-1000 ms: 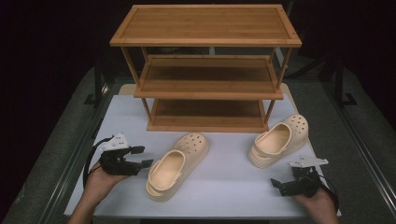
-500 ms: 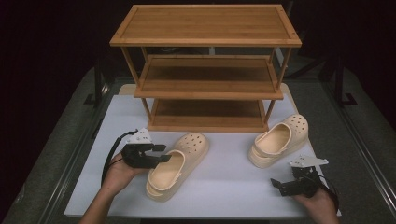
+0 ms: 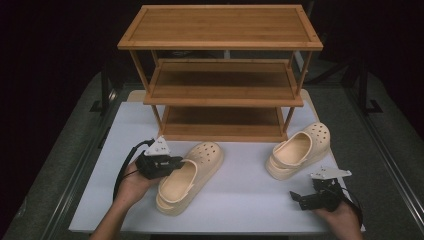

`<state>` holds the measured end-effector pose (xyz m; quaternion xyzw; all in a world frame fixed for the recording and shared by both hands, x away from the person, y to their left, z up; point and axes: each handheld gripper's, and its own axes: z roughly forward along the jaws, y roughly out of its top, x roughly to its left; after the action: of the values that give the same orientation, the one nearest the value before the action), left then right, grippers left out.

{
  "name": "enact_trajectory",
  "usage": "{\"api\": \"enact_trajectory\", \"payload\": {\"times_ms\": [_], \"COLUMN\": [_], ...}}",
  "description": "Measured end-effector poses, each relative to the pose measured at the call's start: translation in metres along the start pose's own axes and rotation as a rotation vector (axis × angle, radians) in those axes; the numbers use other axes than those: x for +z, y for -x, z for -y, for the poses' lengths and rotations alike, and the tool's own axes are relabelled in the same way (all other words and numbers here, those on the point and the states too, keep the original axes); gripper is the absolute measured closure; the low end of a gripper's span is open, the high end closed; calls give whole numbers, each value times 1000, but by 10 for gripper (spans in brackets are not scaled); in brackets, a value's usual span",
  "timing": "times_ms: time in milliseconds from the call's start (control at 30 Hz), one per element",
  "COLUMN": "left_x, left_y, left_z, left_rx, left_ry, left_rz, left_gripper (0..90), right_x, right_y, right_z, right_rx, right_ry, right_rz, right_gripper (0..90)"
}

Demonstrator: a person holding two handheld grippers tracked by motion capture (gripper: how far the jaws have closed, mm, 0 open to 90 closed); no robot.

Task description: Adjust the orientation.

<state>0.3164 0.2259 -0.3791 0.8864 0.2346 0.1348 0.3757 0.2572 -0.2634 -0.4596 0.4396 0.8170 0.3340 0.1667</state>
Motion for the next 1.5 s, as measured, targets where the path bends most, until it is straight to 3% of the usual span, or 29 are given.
{"api": "enact_trajectory", "payload": {"times_ms": [300, 800, 1000, 1233, 1500], "left_x": [-2, -23, -35, -51, -57], "left_y": [0, -21, -31, -43, -42], "left_z": [-6, 0, 14, 40, 55], "left_rx": [18, -40, -73, -130, -148], "left_ry": [-4, 28, 22, 6, 18], "left_rz": [-47, -110, -153, -207, -214], "left_gripper": [827, 831, 832, 830, 828], "right_x": [0, 0, 0, 0, 0], "right_y": [0, 0, 0, 0, 0], "right_z": [0, 0, 0, 0, 0], "right_rx": [0, 1, 0, 1, 3], "right_ry": [0, 1, 1, 0, -2], "right_rz": [0, -1, -1, -1, -1], "right_gripper": [0, 0, 0, 0, 0]}}
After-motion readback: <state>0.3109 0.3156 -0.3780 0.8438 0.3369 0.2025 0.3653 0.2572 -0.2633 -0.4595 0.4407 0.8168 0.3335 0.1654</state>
